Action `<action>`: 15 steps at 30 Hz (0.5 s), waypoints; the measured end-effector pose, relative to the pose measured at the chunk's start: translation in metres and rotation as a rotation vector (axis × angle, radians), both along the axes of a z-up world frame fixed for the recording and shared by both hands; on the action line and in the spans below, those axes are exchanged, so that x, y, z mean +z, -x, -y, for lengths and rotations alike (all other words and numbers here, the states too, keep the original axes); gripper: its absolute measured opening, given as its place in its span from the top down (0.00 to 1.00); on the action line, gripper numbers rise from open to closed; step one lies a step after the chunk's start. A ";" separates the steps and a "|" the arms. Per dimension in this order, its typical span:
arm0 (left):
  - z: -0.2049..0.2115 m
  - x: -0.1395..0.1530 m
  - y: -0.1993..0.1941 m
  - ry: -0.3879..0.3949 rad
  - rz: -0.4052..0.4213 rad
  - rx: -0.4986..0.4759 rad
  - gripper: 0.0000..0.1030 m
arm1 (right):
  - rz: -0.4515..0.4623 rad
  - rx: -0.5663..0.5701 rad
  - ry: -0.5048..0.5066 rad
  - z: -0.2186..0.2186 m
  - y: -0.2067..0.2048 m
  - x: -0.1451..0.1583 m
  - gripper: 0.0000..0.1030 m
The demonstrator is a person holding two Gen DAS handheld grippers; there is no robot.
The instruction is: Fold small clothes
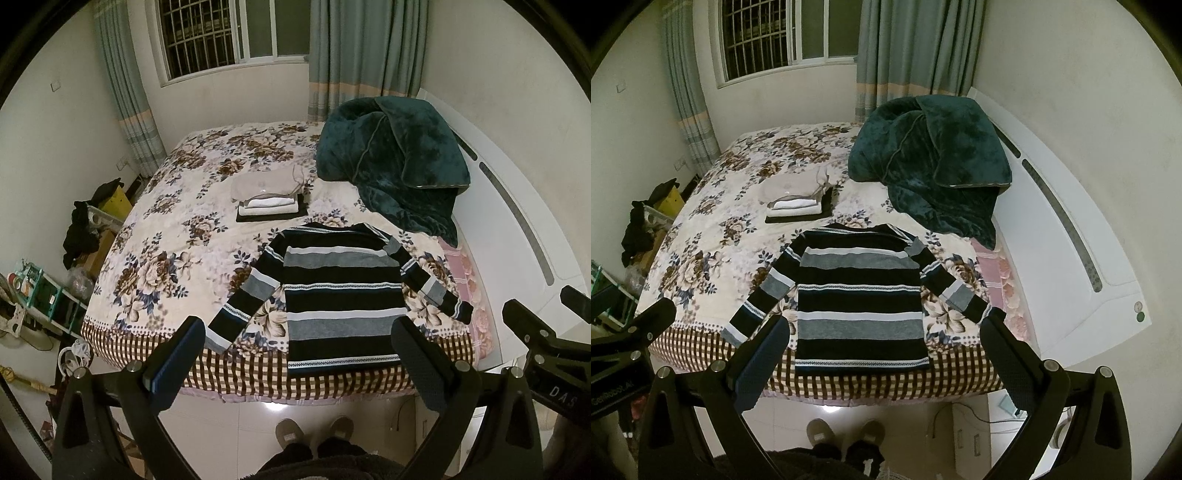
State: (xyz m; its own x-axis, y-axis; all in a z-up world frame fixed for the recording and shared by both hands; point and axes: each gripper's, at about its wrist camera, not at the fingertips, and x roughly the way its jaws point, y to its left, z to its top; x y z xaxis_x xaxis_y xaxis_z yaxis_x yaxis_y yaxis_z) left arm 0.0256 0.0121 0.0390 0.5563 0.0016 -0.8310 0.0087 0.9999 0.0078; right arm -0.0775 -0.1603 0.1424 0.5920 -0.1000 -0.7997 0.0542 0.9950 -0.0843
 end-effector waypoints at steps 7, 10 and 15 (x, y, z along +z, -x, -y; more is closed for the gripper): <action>0.001 0.002 -0.003 0.003 0.001 -0.001 0.00 | -0.002 -0.001 0.002 -0.002 0.000 0.002 0.00; 0.003 0.001 -0.002 0.004 0.001 0.000 0.00 | -0.004 -0.003 0.003 -0.003 -0.003 0.002 0.00; 0.008 -0.007 -0.022 0.012 -0.006 -0.019 0.00 | -0.017 -0.030 0.010 -0.002 -0.027 -0.010 0.00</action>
